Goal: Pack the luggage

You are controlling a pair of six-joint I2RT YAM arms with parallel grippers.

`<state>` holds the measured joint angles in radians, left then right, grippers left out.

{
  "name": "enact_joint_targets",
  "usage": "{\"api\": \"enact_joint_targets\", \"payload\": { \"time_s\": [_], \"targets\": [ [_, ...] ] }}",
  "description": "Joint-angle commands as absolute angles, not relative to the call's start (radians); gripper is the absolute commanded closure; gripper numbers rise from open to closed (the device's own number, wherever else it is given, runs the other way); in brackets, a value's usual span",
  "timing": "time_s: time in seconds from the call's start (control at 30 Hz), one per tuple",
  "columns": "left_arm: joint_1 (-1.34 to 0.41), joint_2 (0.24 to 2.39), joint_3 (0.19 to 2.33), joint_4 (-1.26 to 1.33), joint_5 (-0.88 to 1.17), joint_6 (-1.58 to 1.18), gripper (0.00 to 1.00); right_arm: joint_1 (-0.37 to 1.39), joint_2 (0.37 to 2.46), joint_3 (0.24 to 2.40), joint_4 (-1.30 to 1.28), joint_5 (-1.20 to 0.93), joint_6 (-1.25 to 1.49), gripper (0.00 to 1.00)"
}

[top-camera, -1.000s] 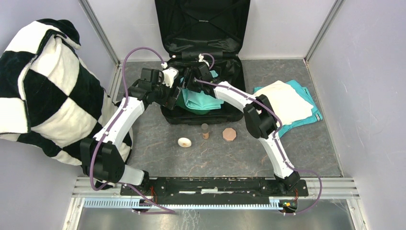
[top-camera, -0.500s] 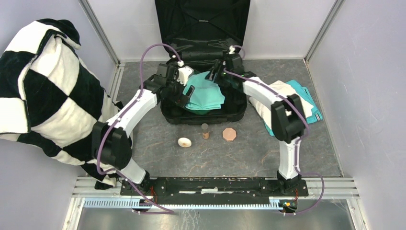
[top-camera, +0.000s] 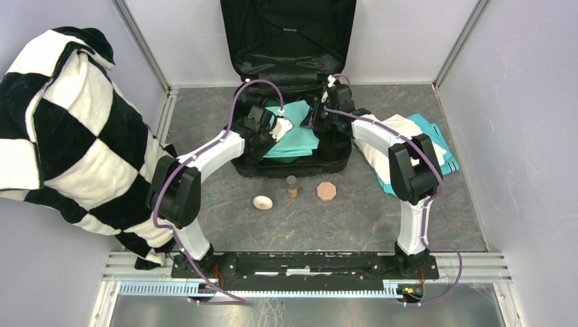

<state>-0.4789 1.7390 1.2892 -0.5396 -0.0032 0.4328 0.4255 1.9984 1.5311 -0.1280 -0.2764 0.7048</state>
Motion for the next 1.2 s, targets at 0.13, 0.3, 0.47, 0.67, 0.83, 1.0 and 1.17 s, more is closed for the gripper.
{"api": "enact_joint_targets", "payload": {
  "time_s": [0.13, 0.3, 0.47, 0.67, 0.83, 1.0, 1.17],
  "targets": [
    [-0.475, 1.667, 1.217, -0.417, -0.306, 0.592, 0.92, 0.436, 2.010, 1.489, -0.107, -0.314, 0.676, 0.74],
    [-0.482, 1.641, 1.219, -0.451, -0.269, 0.613, 0.81, 0.437, 2.000, 1.516, -0.130, -0.302, 0.664, 0.73],
    [-0.499, 1.609, 1.211, -0.603, -0.058, 0.593, 0.34, 0.431, 2.041, 1.651, -0.190, -0.304, 0.659, 0.71],
    [-0.494, 1.517, 1.286, -0.731, 0.100, 0.612, 0.15, 0.452, 2.097, 1.771, -0.213, -0.325, 0.677, 0.70],
    [-0.465, 1.543, 1.497, -0.716, 0.061, 0.543, 0.15, 0.503, 2.123, 1.740, -0.155, -0.370, 0.715, 0.74],
    [-0.378, 1.645, 1.627, -0.631, -0.053, 0.395, 0.17, 0.571, 2.164, 1.710, -0.107, -0.420, 0.719, 0.82],
    [-0.349, 1.675, 1.528, -0.541, -0.045, 0.369, 0.16, 0.606, 2.152, 1.594, -0.086, -0.393, 0.691, 0.84]
  ]
}}
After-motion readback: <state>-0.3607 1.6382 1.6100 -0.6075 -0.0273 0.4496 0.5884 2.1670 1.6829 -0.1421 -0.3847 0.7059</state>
